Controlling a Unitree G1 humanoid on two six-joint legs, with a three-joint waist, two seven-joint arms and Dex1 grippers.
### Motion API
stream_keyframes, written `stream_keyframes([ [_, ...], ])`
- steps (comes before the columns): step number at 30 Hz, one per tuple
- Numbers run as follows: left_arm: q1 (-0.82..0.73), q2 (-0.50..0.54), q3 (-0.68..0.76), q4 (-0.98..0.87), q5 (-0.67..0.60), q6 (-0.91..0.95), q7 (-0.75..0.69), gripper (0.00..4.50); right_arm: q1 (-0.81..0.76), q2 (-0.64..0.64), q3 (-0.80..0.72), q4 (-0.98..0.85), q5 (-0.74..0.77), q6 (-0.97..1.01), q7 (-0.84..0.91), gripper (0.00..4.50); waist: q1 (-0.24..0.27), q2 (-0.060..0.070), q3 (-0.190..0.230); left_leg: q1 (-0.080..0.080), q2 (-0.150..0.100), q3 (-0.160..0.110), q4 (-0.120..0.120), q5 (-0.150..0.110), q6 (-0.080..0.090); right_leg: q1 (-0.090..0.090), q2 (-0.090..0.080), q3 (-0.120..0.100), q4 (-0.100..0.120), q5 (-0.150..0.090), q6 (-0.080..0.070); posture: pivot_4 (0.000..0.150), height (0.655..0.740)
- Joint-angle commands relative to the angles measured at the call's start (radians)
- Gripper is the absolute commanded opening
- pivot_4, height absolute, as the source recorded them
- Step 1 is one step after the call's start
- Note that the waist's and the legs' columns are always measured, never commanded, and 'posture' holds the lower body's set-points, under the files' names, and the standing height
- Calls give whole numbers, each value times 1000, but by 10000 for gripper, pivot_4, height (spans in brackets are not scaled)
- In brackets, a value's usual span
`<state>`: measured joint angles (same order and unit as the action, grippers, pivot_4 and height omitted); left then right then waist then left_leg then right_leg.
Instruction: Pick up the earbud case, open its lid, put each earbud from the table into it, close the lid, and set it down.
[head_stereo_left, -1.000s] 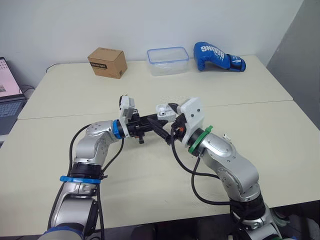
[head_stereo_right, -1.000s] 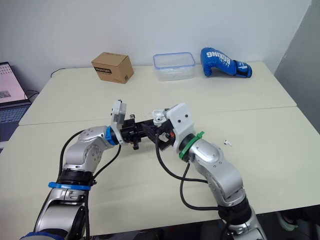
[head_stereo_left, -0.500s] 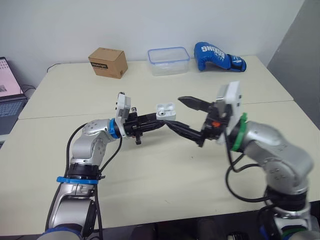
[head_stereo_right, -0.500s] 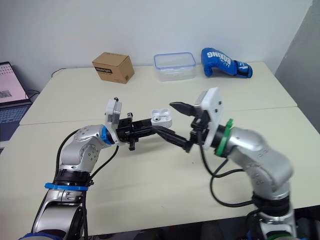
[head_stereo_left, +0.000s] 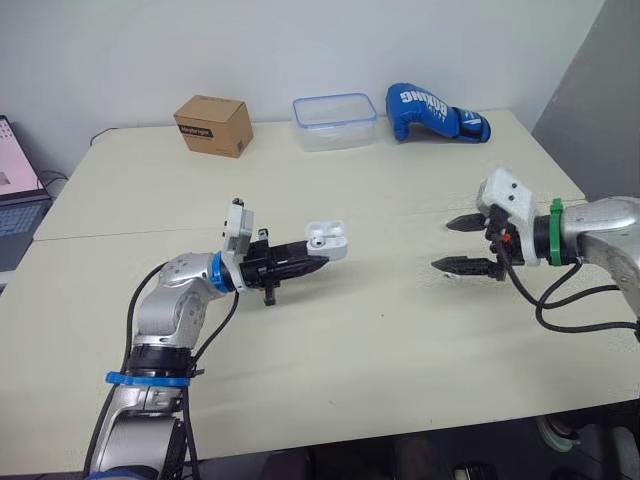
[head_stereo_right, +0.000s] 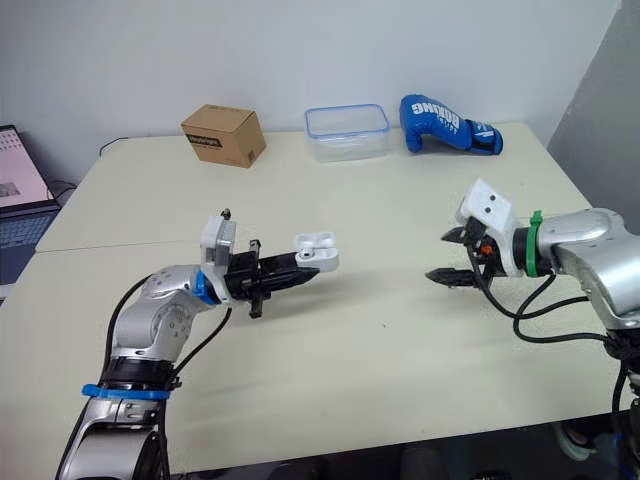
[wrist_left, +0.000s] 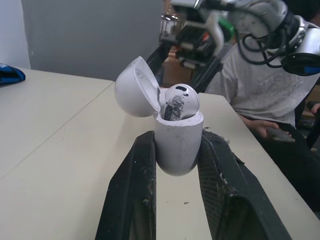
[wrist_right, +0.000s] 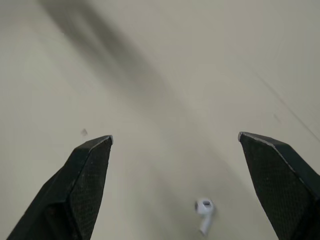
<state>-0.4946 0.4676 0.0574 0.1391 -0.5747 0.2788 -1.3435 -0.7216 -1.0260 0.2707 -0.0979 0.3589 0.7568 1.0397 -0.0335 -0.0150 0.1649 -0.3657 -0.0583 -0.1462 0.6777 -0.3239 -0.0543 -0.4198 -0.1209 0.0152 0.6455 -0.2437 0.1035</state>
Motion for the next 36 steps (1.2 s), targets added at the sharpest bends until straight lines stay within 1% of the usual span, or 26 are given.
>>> stream_keyframes([
  [1, 18, 15, 30, -70, -41, 9, 0, 8117, -36, 15, 52, 101, -118, -66, 17, 42225, 1, 0, 0, 0, 0, 0, 0, 0, 0, 0, 0, 0, 0, 0, 0, 1500, 7307],
  [4, 40, 19, 29, -96, -49, 11, 5, 8117, -53, 55, 81, 182, -174, -92, 31, 42225, 1, 0, 0, 0, 0, 0, 0, 0, 0, 0, 0, 0, 0, 0, 0, 1500, 7307],
  [11, 74, 32, 32, -140, -59, 22, 11, 8117, -78, 135, 103, 312, -251, -61, 48, 42225, 2, 0, 0, 0, 0, 0, 0, 0, 0, 0, -1, 0, 0, 0, 0, 1500, 7307],
  [20, 91, 41, 29, -166, -69, 36, 23, 8117, -62, 183, 98, 339, -291, -23, 58, 42225, 2, 0, 0, 0, 0, 0, 0, 0, 0, 0, -1, 0, 0, 0, 0, 1500, 7307],
  [27, 96, 44, 27, -175, -74, 45, 27, 8117, -52, 195, 94, 345, -306, 3, 61, 42225, 1, 0, 0, 0, 0, 0, 0, 0, 0, 0, -1, 0, 0, 0, 0, 1500, 7307],
  [30, 96, 41, 25, -177, -75, 47, 29, 8117, -47, 194, 93, 347, -313, 0, 61, 36227, 1, 0, 0, 0, 0, 0, 0, 0, 0, 0, -1, 0, 0, 0, 0, 1500, 7307],
  [33, 97, 40, 23, -178, -75, 50, 29, 8117, -47, 192, 95, 348, -316, 2, 66, 25735, 1, 0, 0, 0, 0, 0, 0, 0, 0, 0, -1, 0, 0, 0, 0, 1500, 7307],
  [36, 95, 40, 22, -176, -75, 51, 26, 8117, -48, 192, 97, 349, -319, 4, 67, 25735, 1, 0, 0, 0, 0, 0, 0, 0, 0, 0, -1, 0, 0, 0, 0, 1500, 7307],
])
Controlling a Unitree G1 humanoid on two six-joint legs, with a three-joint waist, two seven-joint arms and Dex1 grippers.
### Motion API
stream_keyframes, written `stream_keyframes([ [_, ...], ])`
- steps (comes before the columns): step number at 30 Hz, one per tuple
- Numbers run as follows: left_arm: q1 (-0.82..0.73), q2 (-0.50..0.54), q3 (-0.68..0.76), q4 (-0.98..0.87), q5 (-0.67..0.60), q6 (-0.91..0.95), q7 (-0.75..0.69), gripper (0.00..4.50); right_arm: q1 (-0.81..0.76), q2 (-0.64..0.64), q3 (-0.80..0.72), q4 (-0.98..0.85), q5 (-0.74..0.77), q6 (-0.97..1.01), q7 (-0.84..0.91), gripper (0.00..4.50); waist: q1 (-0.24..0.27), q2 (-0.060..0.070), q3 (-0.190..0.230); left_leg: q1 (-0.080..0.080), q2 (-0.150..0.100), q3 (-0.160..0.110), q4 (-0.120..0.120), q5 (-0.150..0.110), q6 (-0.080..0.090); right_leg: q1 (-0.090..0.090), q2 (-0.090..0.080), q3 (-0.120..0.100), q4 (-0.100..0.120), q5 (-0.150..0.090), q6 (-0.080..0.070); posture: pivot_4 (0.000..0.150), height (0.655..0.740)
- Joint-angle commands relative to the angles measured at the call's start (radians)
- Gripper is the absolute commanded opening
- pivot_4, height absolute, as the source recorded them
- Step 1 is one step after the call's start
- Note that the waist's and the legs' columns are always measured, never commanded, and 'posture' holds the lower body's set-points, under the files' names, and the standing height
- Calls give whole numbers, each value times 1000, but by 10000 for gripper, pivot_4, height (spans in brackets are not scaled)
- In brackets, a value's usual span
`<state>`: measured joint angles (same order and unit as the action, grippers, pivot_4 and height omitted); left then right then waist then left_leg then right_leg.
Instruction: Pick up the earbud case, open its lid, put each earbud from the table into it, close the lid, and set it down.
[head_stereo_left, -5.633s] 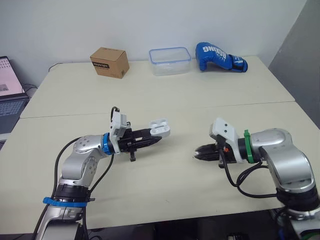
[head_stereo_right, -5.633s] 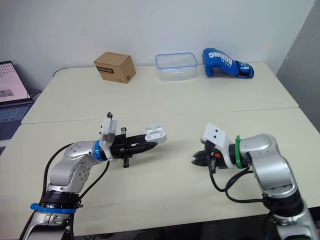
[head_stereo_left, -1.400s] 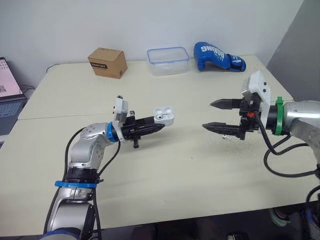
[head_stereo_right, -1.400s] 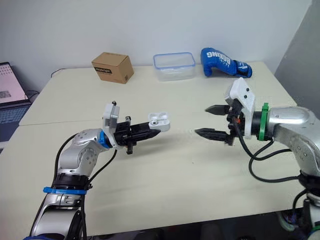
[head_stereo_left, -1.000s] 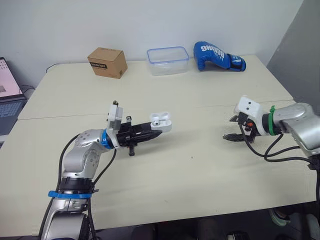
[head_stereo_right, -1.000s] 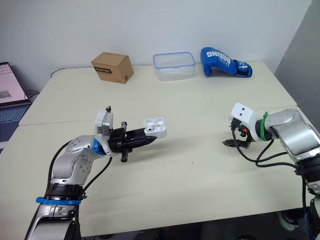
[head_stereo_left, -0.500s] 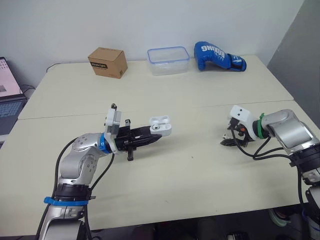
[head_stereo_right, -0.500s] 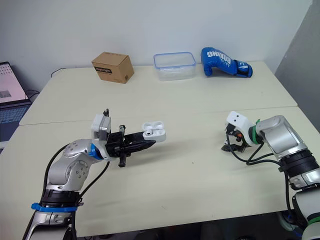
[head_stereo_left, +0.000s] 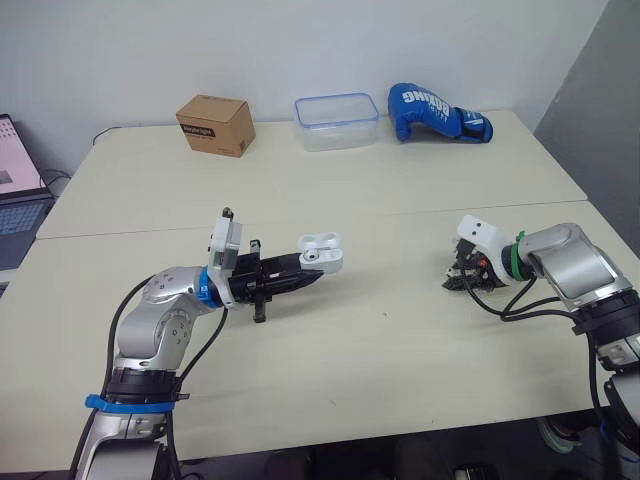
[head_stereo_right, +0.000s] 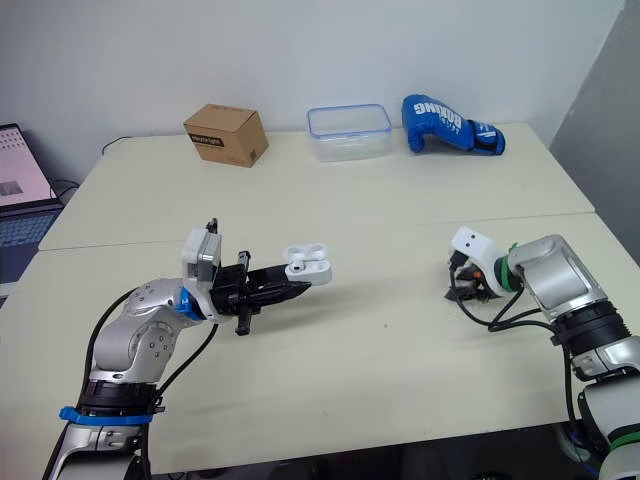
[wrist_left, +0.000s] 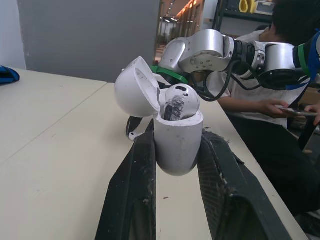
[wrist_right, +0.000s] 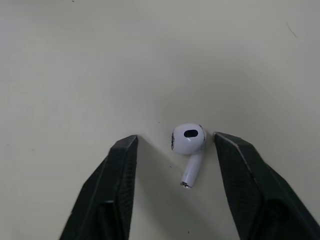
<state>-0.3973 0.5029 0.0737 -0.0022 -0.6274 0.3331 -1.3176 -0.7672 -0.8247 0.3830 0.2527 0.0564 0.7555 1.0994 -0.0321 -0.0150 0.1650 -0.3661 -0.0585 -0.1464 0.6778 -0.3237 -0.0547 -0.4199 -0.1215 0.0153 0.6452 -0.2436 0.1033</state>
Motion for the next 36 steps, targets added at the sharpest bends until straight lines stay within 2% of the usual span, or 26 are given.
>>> stream_keyframes([
  [1, -3, 4, 6, -35, -22, -3, 0, 8117, -2, -9, -15, -2, -17, 6, 7, 25735, 0, 0, 0, 0, 0, 0, 0, 0, 0, 0, 0, 0, 0, 0, 0, 1500, 7307],
  [7, -7, 1, 5, -34, -21, 0, 1, 8117, 1, -9, -13, 0, -26, 5, 7, 25735, 0, 0, 0, 0, 0, 0, 0, 0, 0, 0, 0, 0, 0, 0, 0, 1500, 7307],
  [11, -7, 1, 4, -35, -21, 1, 2, 8117, -3, -5, -12, 6, -35, -1, -1, 16933, 0, 0, 0, 0, 0, 0, 0, 0, 0, 0, 0, 0, 0, 0, 0, 1500, 7307],
  [14, -6, 1, 3, -36, -20, 1, 3, 8117, -5, -5, -9, 12, -42, -4, 1, 5595, 0, 0, 0, 0, 0, 0, 0, 0, 0, 0, 0, 0, 0, 0, 0, 1500, 7307],
  [15, -7, 0, 3, -36, -20, 1, 3, 8117, -7, -5, -7, 14, -45, -5, 3, 3601, 0, 0, 0, 0, 0, 0, 0, 0, 0, 0, 0, 0, 0, 0, 0, 1500, 7307],
  [21, -6, -1, 0, -34, -18, -1, 2, 8117, -6, -51, 21, -10, -76, -129, 92, 3695, 0, 0, 0, 0, 0, 0, 0, 0, 0, 0, 0, 0, 0, 0, 0, 1500, 7307],
  [30, -24, -2, -6, -13, -12, -10, -10, 8117, 0, -182, 109, -178, -123, -384, 412, 3695, 0, 0, 0, 0, 0, 0, 0, 0, 0, 0, 0, 0, 0, 0, 0, 1500, 7307],
  [36, -32, -8, -11, -11, -10, -14, -6, 8117, -1, -163, 154, -188, -193, -460, 460, 3695, 0, 0, 0, 0, 0, 0, 0, 0, 0, 0, 0, 0, 0, 0, 0, 1500, 7307],
])
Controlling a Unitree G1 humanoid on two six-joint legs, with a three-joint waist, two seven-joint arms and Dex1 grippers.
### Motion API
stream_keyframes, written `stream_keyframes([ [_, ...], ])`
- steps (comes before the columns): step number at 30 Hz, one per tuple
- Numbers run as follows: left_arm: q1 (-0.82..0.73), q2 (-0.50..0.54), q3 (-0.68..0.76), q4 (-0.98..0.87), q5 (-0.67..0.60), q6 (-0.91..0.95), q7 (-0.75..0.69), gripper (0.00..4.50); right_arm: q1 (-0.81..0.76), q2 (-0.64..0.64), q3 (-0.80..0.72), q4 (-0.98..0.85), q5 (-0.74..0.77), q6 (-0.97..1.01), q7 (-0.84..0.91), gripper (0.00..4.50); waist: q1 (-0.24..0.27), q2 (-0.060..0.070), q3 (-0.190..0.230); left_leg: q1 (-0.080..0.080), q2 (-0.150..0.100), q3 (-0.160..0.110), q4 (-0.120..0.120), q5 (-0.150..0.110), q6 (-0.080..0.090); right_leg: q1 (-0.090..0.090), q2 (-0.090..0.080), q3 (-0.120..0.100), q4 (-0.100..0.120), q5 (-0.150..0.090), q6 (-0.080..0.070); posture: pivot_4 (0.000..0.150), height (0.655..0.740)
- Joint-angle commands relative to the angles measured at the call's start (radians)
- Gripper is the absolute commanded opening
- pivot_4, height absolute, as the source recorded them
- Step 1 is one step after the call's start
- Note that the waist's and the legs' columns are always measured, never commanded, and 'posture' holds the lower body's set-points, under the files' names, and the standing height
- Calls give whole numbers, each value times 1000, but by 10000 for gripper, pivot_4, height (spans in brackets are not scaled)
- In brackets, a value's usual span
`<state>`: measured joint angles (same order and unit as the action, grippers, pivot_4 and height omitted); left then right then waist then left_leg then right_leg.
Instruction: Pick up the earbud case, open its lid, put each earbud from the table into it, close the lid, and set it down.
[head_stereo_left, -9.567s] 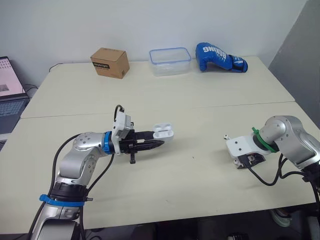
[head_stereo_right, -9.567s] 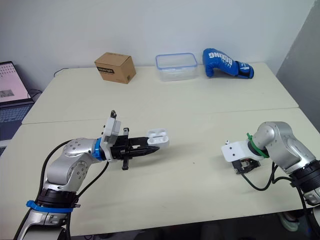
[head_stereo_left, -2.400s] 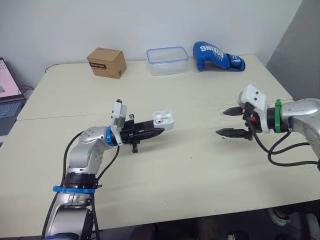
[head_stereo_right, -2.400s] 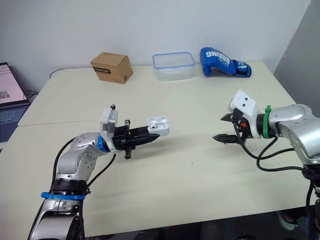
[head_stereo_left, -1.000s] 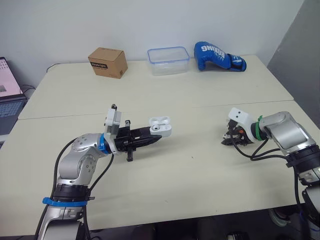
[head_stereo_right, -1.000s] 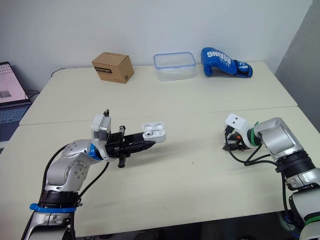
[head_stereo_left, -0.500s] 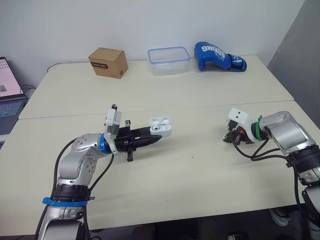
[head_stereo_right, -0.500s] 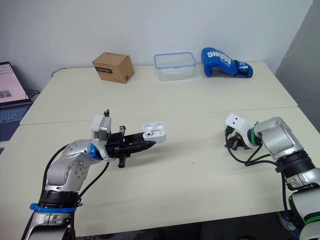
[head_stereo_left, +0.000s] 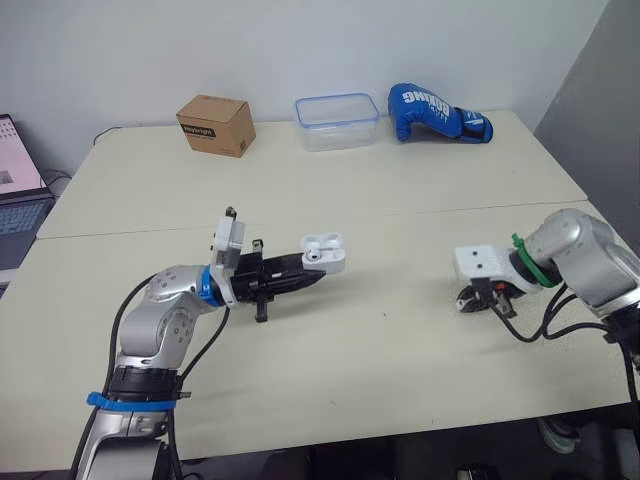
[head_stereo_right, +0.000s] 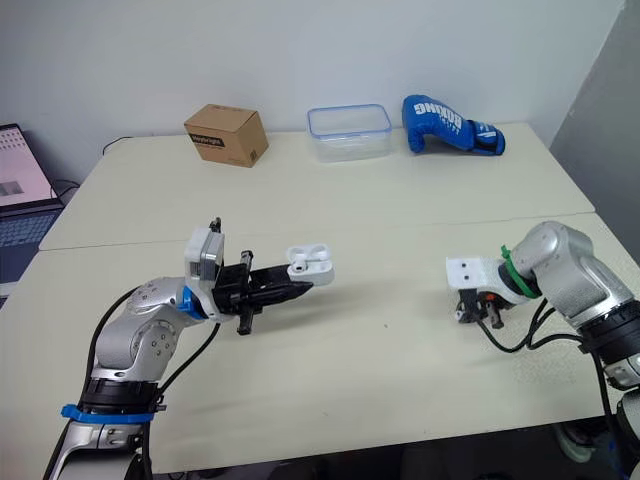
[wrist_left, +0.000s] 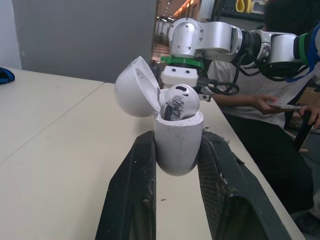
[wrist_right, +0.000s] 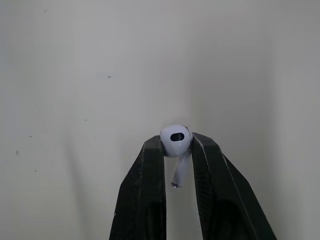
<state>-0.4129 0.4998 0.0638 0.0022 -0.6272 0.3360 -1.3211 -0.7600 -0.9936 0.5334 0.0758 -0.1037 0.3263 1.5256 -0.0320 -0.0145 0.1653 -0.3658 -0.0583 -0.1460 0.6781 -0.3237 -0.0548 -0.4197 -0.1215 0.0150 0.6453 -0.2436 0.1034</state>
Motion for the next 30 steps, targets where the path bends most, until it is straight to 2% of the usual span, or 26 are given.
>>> stream_keyframes([
  [1, -16, -6, -2, -17, -10, -17, -2, 8117, -11, 11, 12, -3, -47, -44, 35, 3695, 0, 0, 0, 0, 0, 0, 0, 0, 0, 0, 0, 0, 0, 0, 0, 1500, 7307],
  [15, 2, -3, -2, -33, -10, -20, 8, 8117, -2, 54, 34, 72, -164, -124, 13, 3695, 1, -3, -2, 2, 0, 0, 1, 0, 0, 2, 0, 0, 0, 0, 0, 1500, 7307],
  [21, -1, -4, -4, -29, -10, -22, 5, 8117, 11, 44, 30, 32, -186, -112, 18, 23545, 1, -3, -2, 2, 0, -1, 1, 0, 0, 2, 0, 0, 0, 0, 0, 1500, 7307],
  [30, -4, -8, -8, -23, -8, -28, 6, 8117, 20, 40, 33, -84, -279, -5, 15, 23545, 2, -3, -2, 1, 0, -1, 1, 0, 0, 2, 0, 0, 0, 0, 0, 1500, 7307],
])
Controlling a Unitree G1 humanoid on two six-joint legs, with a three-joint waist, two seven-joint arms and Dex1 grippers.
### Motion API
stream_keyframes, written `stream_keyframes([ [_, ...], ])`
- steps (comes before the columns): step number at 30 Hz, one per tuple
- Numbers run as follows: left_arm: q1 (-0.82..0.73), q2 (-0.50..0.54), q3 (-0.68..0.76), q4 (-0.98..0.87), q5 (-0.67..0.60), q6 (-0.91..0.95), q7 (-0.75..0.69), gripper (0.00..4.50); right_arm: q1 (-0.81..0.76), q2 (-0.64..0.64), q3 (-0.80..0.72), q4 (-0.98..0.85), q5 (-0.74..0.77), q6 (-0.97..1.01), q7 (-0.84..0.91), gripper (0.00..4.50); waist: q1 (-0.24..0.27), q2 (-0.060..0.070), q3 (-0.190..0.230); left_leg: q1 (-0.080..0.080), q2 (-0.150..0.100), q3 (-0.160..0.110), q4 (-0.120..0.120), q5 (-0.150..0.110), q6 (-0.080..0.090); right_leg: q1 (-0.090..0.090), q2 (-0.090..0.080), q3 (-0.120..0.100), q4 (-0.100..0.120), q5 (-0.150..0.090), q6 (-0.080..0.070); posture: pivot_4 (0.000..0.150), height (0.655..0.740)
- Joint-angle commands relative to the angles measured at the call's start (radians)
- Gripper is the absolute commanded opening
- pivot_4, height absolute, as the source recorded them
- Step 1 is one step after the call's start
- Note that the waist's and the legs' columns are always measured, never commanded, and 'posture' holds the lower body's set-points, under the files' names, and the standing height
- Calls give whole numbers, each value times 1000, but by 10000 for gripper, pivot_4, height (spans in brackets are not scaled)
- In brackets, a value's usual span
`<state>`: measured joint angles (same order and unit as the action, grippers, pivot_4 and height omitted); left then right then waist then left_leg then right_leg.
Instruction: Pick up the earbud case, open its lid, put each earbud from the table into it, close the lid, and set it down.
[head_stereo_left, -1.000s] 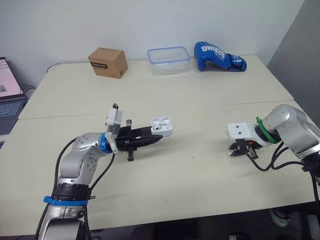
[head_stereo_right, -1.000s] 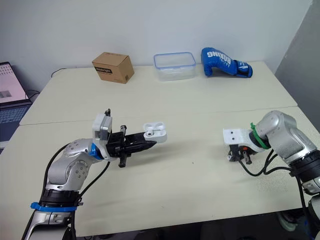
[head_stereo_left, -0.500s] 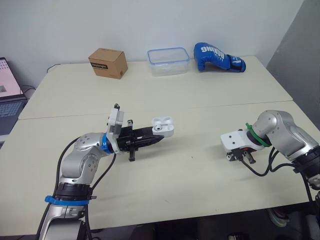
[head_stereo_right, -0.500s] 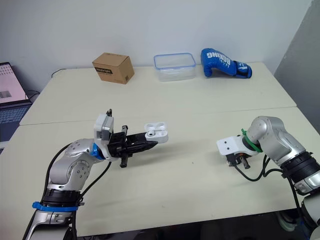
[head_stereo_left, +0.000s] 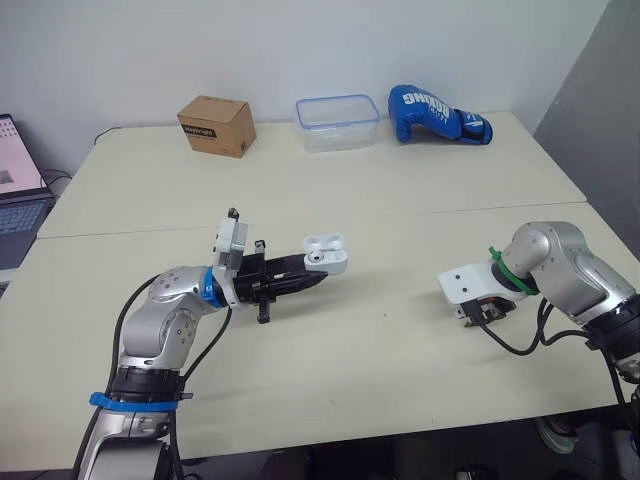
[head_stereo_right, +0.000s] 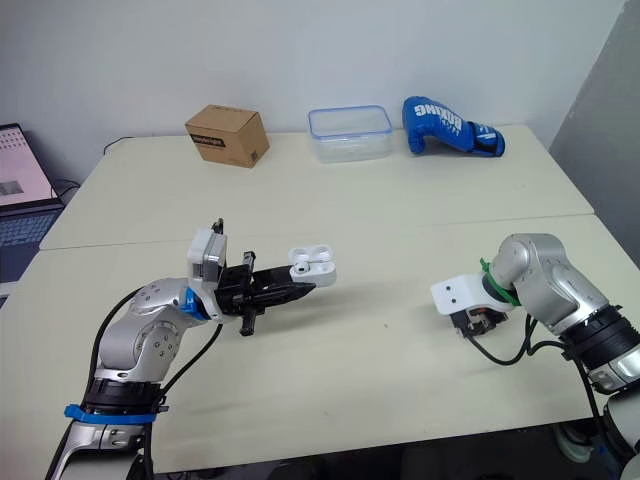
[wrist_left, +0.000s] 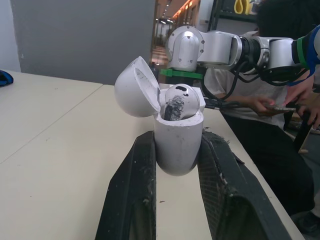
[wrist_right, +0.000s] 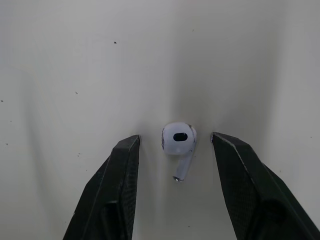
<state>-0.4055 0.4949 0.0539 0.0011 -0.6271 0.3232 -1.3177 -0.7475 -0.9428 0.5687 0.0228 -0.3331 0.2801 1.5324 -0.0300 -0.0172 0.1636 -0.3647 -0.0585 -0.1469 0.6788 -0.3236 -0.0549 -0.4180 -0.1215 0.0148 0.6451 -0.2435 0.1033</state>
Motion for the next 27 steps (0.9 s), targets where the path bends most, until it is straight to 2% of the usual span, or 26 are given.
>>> stream_keyframes([
  [1, -11, -4, 2, -22, -8, -16, 3, 8117, 7, -10, 1, -48, -60, 59, 13, 23545, 0, 0, 0, 0, 0, 0, 0, 0, 0, 0, 0, 0, 0, 0, 0, 1500, 7307],
  [12, -12, -12, 0, -19, -4, -23, 7, 8117, 14, -3, 37, -198, -141, 199, 64, 23545, 0, 0, 0, -1, 0, 0, 0, 0, 0, -1, 0, 0, 0, 0, 0, 1500, 7307],
  [27, 1, -10, 0, -27, -5, -31, 17, 8117, 14, 3, 61, -208, -167, 176, 58, 23545, 0, 0, 0, -1, 0, 0, 0, 0, 0, -1, 0, 0, 0, 0, 0, 1500, 7307],
])
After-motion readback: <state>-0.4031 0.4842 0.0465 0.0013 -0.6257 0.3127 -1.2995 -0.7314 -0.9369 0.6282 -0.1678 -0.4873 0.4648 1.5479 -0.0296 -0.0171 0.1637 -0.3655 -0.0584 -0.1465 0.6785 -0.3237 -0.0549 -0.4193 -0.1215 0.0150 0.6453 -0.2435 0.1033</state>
